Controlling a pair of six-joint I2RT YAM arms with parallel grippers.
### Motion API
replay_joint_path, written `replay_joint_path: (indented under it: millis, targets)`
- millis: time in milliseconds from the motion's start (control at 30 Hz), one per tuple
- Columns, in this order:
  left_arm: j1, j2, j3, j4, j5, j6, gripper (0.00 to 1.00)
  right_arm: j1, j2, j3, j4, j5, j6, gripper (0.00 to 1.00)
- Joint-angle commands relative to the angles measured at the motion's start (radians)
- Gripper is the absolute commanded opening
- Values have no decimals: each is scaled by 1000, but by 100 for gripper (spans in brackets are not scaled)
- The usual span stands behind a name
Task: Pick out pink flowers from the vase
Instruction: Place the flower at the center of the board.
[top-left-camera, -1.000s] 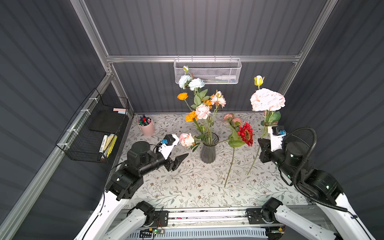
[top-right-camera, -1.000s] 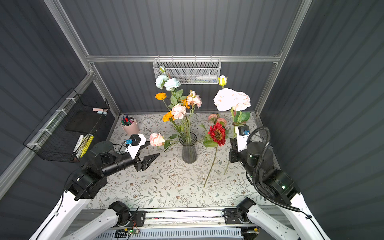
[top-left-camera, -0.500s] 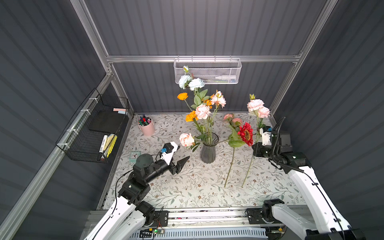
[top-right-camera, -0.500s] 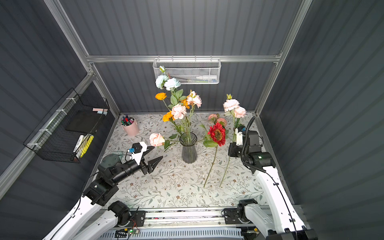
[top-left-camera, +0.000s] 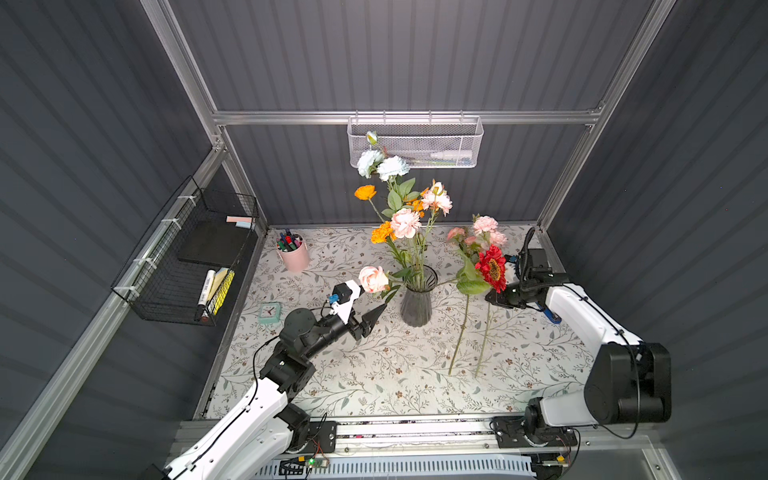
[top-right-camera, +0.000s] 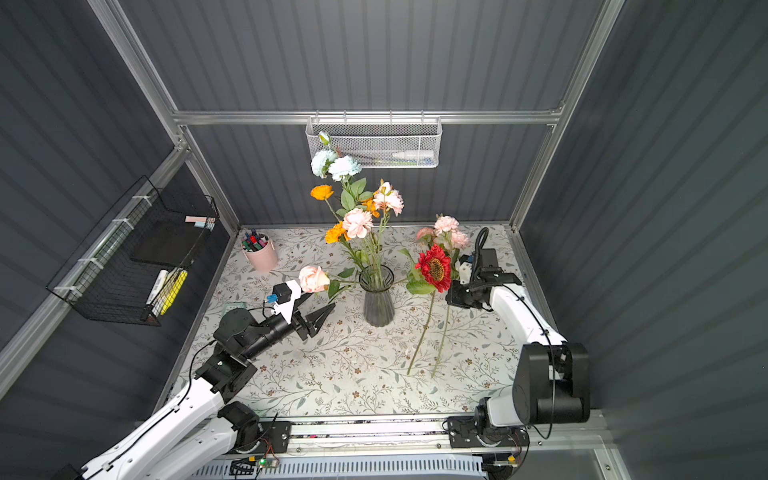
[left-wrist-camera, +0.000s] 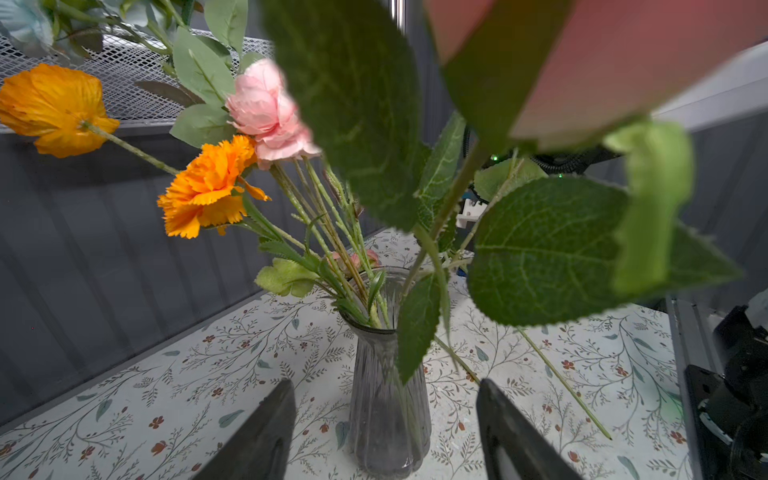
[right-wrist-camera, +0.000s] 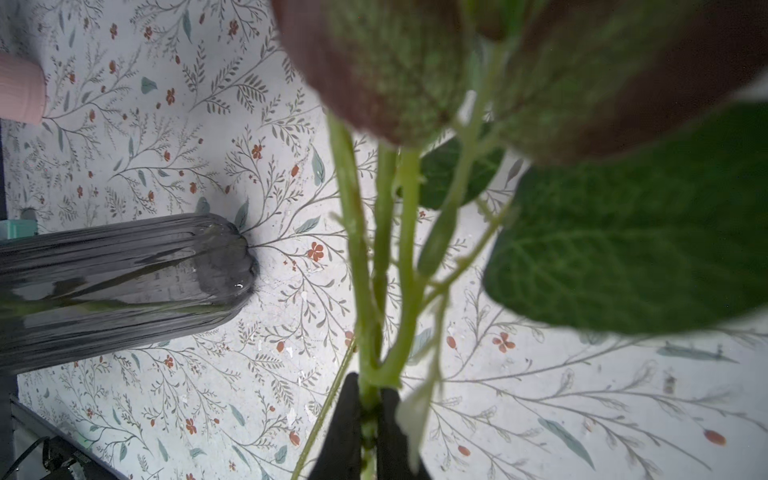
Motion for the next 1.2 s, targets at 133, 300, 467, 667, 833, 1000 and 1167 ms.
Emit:
replay_joint_path:
  millis: [133, 300, 467, 667, 833, 1000, 1167]
  targets:
    - [-6, 58, -26, 161, -25, -13, 70, -1, 137, 70, 47, 27, -27, 0]
    - [-6, 87, -31, 197, -18, -31, 70, 0, 203, 95, 74, 82, -20, 0]
    - [-6, 96, -33, 197, -16, -33, 71, 9, 259, 131, 77, 111, -22, 2]
    - [-6, 93, -49, 204, -16, -44, 71, 33, 333, 186, 65, 174, -38, 2]
    - [-5, 89, -58, 214, -16, -52, 71, 39, 390, 225, 53, 177, -37, 4]
    - [-6, 84, -66, 218, -16, -54, 71, 52, 421, 238, 42, 179, -36, 7]
    - [-6, 76, -74, 218, -16, -60, 71, 57, 420, 222, 52, 179, -33, 12]
